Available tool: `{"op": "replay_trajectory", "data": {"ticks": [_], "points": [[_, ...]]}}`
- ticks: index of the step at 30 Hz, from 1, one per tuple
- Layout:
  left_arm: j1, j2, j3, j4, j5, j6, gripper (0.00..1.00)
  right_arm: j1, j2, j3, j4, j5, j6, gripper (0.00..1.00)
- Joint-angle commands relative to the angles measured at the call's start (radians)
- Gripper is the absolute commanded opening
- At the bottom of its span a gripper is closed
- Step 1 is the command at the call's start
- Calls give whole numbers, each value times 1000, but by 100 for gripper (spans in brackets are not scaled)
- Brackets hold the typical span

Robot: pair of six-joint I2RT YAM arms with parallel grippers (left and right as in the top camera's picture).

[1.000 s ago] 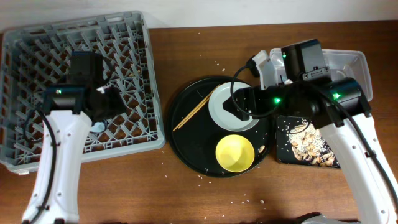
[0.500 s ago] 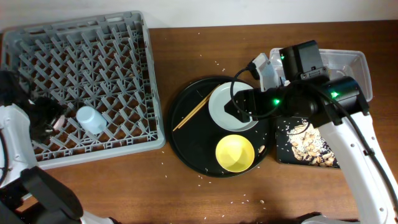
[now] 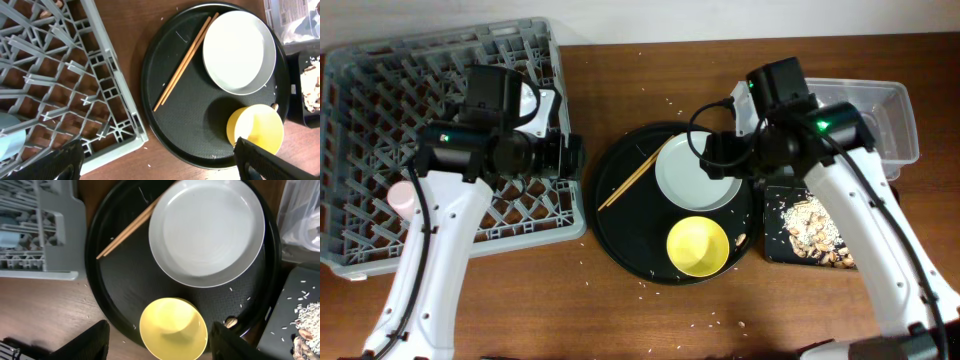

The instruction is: Sort waste into correct bins and load items into the dishwasher rack

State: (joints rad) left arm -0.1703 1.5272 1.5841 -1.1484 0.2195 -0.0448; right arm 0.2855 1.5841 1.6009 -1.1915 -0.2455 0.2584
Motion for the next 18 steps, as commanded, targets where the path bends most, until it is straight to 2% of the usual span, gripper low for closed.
{"op": "replay_trajectory", "data": {"ticks": [1,5,8,10,11,13,16,18], "points": [[-5,0,4,-21,-18,19,99,53,94,2,1,14,13,65],[-5,0,4,-43,-18,19,99,56,106,2,-10,14,6,66],[-5,0,4,-42,-18,19,99,56,-44,2,9,14,-41,70],[-5,0,4,-42,-18,19,99,56,-243,2,-41,15,-72,80],[-5,0,4,-42,-18,19,99,56,-317,2,-56,14,-71,98],[-5,0,4,-42,-18,19,99,56,-425,2,-138,15,-71,98],[-5,0,4,-42,-18,19,99,54,-501,2,-127,211,-202,98],[-5,0,4,-42,-18,19,99,53,-568,-15,-75,408,-204,98]]}}
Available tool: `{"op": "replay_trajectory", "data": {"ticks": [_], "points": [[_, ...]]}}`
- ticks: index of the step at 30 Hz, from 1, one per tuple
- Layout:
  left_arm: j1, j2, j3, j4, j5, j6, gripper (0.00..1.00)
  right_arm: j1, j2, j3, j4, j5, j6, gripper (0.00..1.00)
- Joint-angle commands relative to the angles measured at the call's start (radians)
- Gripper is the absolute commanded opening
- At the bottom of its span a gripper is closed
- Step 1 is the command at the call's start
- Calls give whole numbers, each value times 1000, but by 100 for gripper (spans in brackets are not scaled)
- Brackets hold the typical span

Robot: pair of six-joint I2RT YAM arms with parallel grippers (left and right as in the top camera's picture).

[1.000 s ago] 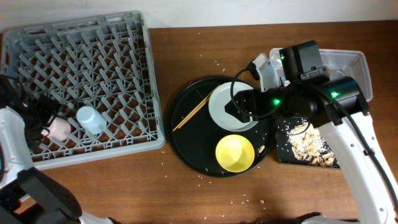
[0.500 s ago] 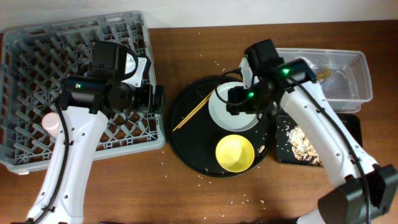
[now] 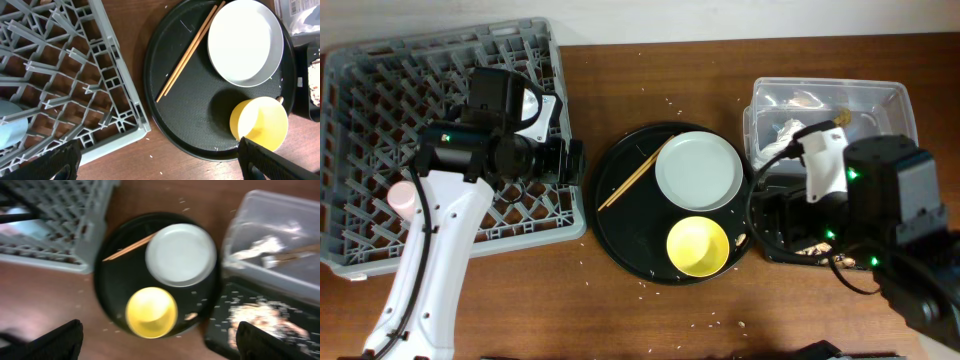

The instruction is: Sort waste into correct bins and load items into the dishwasher rack

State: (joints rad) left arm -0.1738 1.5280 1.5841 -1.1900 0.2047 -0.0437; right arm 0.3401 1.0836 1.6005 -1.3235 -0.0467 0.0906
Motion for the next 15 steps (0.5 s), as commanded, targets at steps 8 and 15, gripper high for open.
{"op": "replay_trajectory", "data": {"ticks": [8,15], "points": [[-2,-1,4,-1,-3,18,99,-235,-796,-1075,753,239,-158,98],[-2,-1,4,-1,-3,18,99,-242,-1080,-1596,1264,214,-158,98]]}}
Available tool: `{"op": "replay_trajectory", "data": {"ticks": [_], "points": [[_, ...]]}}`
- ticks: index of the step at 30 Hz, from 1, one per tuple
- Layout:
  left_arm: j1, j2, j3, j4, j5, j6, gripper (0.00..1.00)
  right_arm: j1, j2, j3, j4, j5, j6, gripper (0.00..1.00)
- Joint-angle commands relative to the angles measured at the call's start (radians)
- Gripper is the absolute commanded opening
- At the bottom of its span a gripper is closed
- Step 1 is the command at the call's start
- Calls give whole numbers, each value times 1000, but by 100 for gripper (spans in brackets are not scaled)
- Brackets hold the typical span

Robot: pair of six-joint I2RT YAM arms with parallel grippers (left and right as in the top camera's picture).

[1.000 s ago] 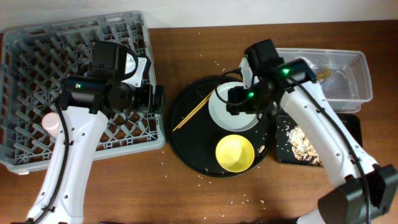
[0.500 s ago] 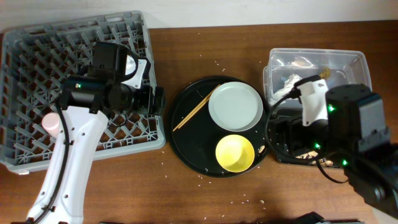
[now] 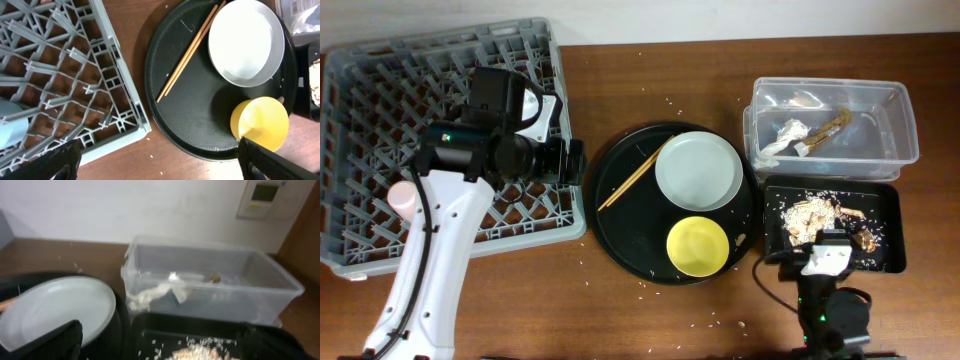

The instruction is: Sort waste into correct bins and load items into the dishwasher rack

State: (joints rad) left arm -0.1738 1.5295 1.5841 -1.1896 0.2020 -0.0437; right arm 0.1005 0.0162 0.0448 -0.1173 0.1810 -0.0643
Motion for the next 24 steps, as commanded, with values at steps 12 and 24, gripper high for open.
{"op": "replay_trajectory", "data": {"ticks": [12,24], "points": [[-8,0,4,297,222,-78,98,-3,-12,-39,54,-12,-3,99],[-488,533,-69,141,117,-169,51,-3,-12,-39,54,-12,-3,98]]}}
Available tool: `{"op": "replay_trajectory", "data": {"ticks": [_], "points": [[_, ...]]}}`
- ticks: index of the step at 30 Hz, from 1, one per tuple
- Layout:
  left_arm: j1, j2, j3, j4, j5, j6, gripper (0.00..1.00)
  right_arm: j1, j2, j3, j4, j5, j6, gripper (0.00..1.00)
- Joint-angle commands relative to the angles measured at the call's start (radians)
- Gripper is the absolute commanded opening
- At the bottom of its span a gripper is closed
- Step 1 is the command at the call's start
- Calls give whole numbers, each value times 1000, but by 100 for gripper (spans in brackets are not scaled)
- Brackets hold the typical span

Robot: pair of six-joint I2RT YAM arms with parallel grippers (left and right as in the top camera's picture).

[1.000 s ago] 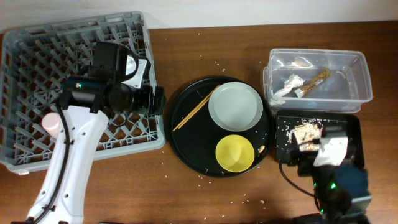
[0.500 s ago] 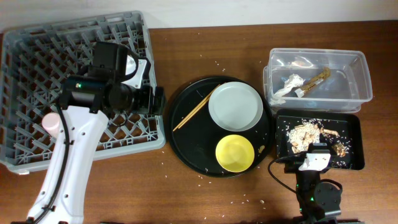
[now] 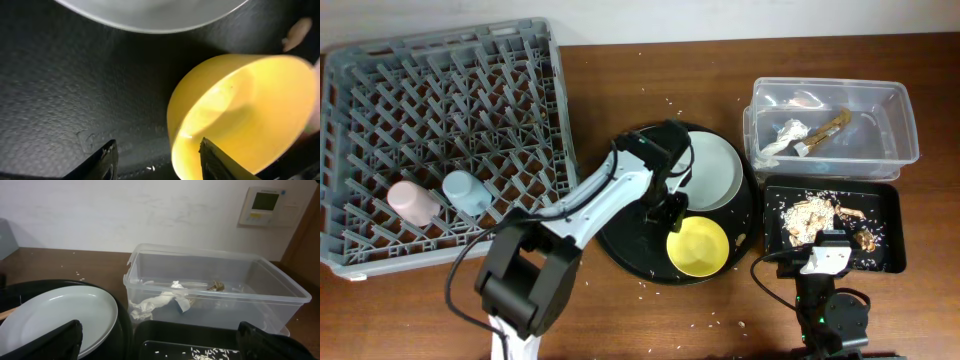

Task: Sort waste into correct bins and load items into the dishwasher rack
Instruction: 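Grasp the yellow bowl with the left gripper and place it in the rack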

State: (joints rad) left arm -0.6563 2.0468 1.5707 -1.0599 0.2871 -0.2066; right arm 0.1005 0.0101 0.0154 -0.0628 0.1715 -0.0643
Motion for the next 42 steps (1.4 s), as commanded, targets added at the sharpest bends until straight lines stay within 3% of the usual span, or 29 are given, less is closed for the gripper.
{"op": "replay_trajectory", "data": {"ticks": [1,2,3,4,6,8,10,11,12,14,16,23,27,37,40,41,42], "points": [[-9,16,-77,23,31,-5,52,-3,-6,-10,0,-3,-3,98],[-15,16,-99,50,30,-6,51,-3,-6,-10,0,-3,-3,99],[-31,16,-129,97,16,-6,39,-3,-6,-10,-1,-3,-3,98],[-42,16,-131,98,2,-12,1,-3,-6,-10,0,-3,-3,99],[-34,14,-99,85,-3,-52,0,-3,-6,-10,0,-3,-3,98],[92,-72,118,-148,-102,-71,0,-3,-6,-10,0,-3,-3,98],[255,-144,287,-306,-452,-174,0,-3,-6,-10,0,-3,-3,98],[335,-168,319,-354,-758,-316,0,-3,-6,-10,0,-3,-3,98],[384,-168,316,-369,-922,-377,0,-3,-6,-10,0,-3,-3,99],[431,-151,270,-370,-1157,-490,0,-3,-6,-10,0,-3,-3,99],[467,-144,229,-360,-1287,-571,0,-3,-6,-10,0,-3,-3,98],[546,-108,117,-159,-1266,-579,0,-3,-6,-10,0,-3,-3,99],[539,14,98,-155,-1188,-578,0,-3,-6,-10,0,-3,-3,98],[441,14,98,-222,-1112,-578,1,-3,-6,-10,0,-3,-3,99],[441,13,110,-302,-959,-578,58,-3,-6,-10,0,-3,-3,98],[441,8,144,-365,-897,-578,71,-3,-6,-10,0,-3,-3,99],[441,5,180,-417,-859,-578,72,-3,-6,-10,0,-3,-3,99]]}}
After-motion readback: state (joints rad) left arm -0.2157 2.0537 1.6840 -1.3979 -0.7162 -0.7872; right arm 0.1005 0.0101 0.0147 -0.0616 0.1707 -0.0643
